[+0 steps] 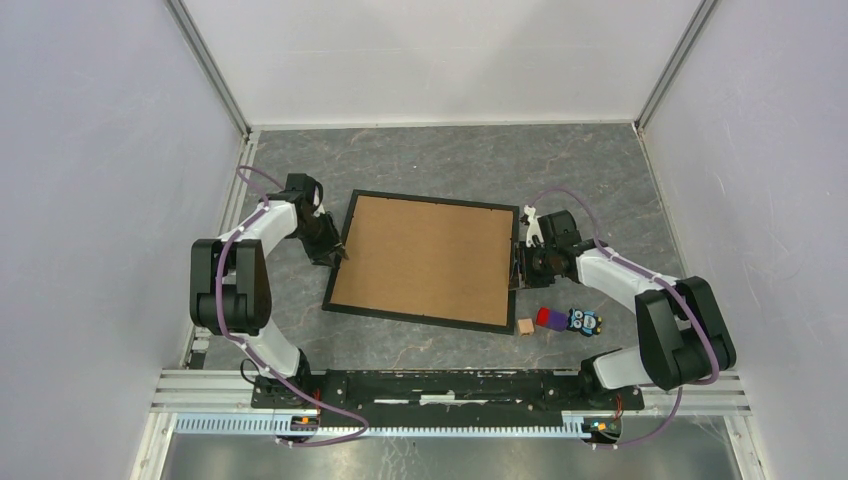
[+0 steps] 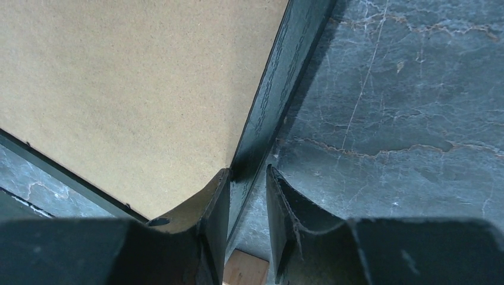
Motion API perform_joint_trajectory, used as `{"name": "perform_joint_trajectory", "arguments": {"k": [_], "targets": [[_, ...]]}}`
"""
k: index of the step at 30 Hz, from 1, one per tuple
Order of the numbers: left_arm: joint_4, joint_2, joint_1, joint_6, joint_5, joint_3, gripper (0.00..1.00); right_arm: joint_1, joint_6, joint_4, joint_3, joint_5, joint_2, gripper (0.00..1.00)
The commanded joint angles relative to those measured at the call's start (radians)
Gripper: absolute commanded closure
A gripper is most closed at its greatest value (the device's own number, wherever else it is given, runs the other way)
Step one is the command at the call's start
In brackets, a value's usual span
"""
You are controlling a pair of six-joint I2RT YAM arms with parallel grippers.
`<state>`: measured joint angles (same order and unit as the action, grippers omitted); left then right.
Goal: Put the photo into the frame
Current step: Install the photo frame at the center of the board.
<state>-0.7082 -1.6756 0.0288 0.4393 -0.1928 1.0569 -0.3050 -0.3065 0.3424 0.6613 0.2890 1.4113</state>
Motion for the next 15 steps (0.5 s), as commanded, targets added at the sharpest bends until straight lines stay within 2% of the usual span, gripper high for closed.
{"name": "perform_joint_trajectory", "arguments": {"k": [1, 10, 15], "targets": [[0.000, -0.006, 0.003, -0.028, -0.011, 0.015, 0.54, -0.001, 0.002, -0.027, -0.042, -0.036, 0.037, 0.66], [0.000, -0.025, 0.004, -0.027, -0.017, 0.018, 0.55, -0.014, 0.009, -0.021, -0.068, -0.190, 0.135, 0.68], [0.000, -0.032, 0.005, -0.027, -0.017, 0.020, 0.56, -0.074, 0.019, 0.025, -0.031, -0.329, 0.236, 0.69]]}}
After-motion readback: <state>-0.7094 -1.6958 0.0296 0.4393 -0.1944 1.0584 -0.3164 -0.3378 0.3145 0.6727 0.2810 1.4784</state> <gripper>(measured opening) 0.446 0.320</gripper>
